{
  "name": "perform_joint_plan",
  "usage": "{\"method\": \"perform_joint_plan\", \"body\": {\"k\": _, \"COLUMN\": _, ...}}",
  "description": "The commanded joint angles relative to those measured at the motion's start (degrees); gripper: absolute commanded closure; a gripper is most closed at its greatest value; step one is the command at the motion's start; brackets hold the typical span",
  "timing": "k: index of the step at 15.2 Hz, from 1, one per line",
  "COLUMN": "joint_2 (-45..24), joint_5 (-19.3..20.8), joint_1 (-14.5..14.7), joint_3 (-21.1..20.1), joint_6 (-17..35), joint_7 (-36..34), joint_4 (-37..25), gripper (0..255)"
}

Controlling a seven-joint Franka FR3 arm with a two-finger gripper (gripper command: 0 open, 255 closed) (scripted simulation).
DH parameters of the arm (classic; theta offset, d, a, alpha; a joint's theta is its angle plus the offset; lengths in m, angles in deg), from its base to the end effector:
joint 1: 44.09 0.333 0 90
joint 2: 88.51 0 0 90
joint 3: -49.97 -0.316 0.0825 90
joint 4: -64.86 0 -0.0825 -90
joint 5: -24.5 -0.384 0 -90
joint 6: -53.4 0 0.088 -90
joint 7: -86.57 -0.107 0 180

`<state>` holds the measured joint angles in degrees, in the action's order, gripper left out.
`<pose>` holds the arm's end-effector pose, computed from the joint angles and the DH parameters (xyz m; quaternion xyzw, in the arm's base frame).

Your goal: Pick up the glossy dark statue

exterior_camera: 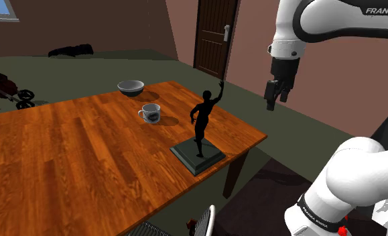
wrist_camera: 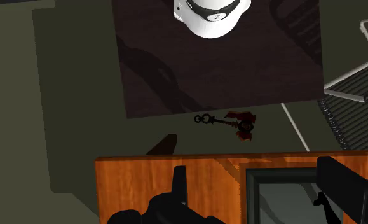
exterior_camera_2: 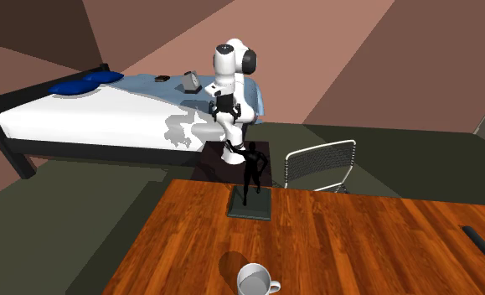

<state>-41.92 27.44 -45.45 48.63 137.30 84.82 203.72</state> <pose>0.2856 -0.0043 0.5588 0.9965 -0.0205 -0.0726 0.0349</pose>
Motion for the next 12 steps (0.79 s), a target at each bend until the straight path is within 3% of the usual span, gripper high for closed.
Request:
{"method": "perform_joint_plan", "body": {"k": 1, "joint_2": 0.00, "joint_5": 0.00, "joint_1": 0.00, "joint_3": 0.00, "joint_6": 0.00, "joint_7": 0.00, "joint_4": 0.00, "gripper": 0}}
{"method": "perform_joint_plan", "body": {"k": 12, "joint_2": -14.15, "joint_5": -2.54, "joint_1": 3.78, "joint_3": -5.92, "joint_6": 15.33, "joint_7": -2.34, "joint_4": -9.49, "gripper": 0}}
